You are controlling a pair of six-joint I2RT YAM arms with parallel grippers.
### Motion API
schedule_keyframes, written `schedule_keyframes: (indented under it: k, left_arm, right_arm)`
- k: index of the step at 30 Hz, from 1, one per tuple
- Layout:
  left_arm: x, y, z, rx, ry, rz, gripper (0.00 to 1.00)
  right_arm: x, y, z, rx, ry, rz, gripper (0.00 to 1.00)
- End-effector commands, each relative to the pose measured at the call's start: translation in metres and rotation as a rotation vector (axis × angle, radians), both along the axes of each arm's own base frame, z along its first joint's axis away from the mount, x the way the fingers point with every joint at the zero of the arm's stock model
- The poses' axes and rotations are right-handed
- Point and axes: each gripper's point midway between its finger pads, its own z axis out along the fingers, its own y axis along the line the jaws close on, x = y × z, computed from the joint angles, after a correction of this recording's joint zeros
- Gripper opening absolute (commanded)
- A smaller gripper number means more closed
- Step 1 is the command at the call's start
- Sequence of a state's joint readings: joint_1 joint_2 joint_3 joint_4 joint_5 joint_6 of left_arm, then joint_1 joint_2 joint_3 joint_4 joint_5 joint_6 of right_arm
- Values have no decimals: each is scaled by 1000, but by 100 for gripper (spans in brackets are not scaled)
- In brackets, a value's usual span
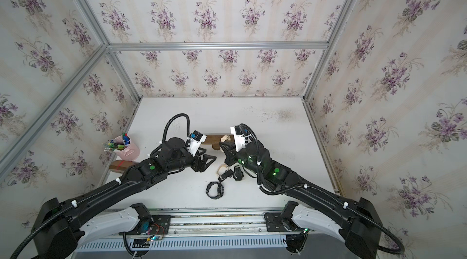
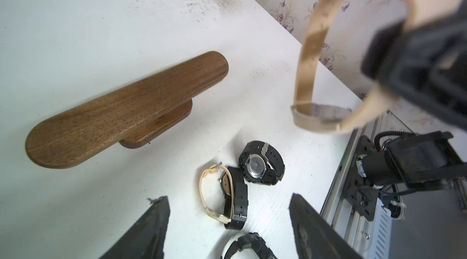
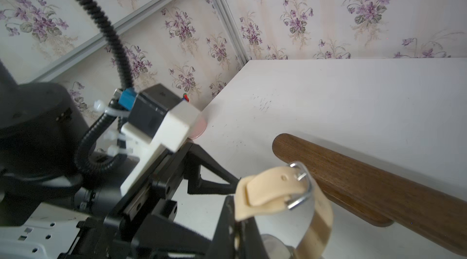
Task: Place watch on stand
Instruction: Pick up the watch at the center of the board.
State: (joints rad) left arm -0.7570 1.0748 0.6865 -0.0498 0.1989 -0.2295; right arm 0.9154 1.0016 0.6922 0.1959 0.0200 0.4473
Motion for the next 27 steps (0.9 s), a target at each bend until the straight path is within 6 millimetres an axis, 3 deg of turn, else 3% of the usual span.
schedule_keyframes:
  k: [1, 12, 18, 27]
  left_arm:
    - [7, 0, 10, 14, -139, 23, 77]
    - [-5, -21, 58, -256, -390, 9, 73]
    - [-1, -29, 64, -275, -407, 10, 70]
    - [7, -34, 71, -325, -403, 44, 66]
  right_arm:
    - [9, -3, 10, 73, 58, -73, 0]
    - [14, 1, 30, 319, 237, -126, 0]
    - [13, 5, 38, 393, 275, -111, 0]
    - [10, 7, 34, 450, 322, -95, 0]
